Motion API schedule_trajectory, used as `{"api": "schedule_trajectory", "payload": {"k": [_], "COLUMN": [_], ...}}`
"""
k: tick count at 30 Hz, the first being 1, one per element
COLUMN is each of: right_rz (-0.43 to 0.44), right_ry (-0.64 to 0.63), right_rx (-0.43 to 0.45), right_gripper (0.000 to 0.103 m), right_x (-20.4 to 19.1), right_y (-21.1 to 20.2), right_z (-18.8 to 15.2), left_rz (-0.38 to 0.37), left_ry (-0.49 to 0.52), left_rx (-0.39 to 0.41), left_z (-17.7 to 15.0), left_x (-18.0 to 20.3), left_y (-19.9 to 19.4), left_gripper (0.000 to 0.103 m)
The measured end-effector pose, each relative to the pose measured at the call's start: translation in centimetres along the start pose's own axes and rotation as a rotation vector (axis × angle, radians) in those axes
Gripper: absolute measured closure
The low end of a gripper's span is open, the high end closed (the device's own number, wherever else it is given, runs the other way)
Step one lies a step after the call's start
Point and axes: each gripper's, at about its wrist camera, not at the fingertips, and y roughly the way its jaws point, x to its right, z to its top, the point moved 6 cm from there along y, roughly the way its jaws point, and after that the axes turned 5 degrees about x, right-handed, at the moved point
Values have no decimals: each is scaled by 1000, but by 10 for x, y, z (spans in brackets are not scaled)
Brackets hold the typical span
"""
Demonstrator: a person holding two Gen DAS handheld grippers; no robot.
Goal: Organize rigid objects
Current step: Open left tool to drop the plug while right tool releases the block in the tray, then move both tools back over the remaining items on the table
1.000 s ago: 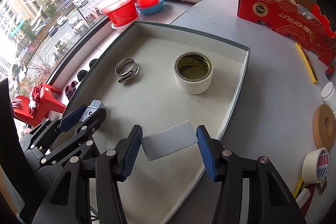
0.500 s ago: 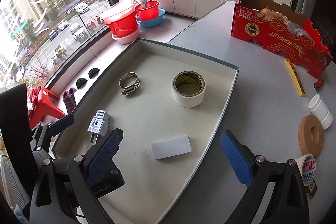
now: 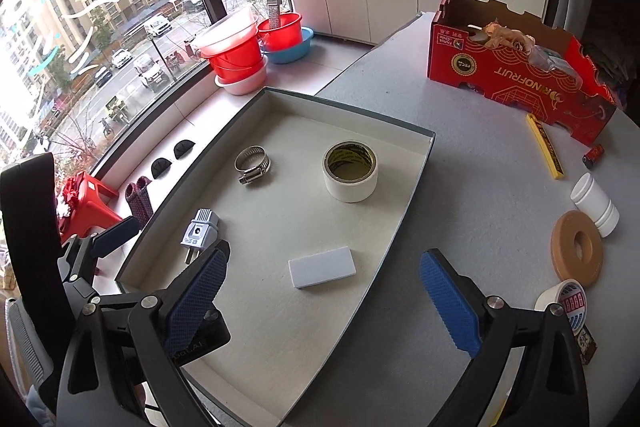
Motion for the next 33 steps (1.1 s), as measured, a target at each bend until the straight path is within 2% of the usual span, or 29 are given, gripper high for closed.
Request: {"api": "schedule_trajectory", "payload": {"k": [7,10,13,15,20,25,29,33], "right_rz": [17,53,73,55,-64,-195,-224,-231], "right_ry": [31,58,94,114,213,432,572,624], "right_rx": [1,0,9,16,69,107,114,98], "right_gripper": [5,5,5,5,5,5,5,5], "right_x": [3,4,14,29,94,174,212,224], "right_y": [-14,-21,-33,-43,-84,-122,-139,-144], "right_z": [-6,-12,-24,-34,-68,-115,-149,-175], "left_rz": [-11,-6,-15,-41,-143,-250,-289,-315], "left_ry": [-1,-3,29,66,185,323,417,489], "left_rx": [-4,-23,-31,-26,-18,-35,-47,-51], "left_z": [-6,-9,-13,-16,-23,-39,-54,-67], "left_x": [5,4,12,25,83,162,221,261], "left_y": [-11,-14,-21,-28,-44,-50,-47,-42], "left_gripper": [0,0,0,0,0,0,0,0]}}
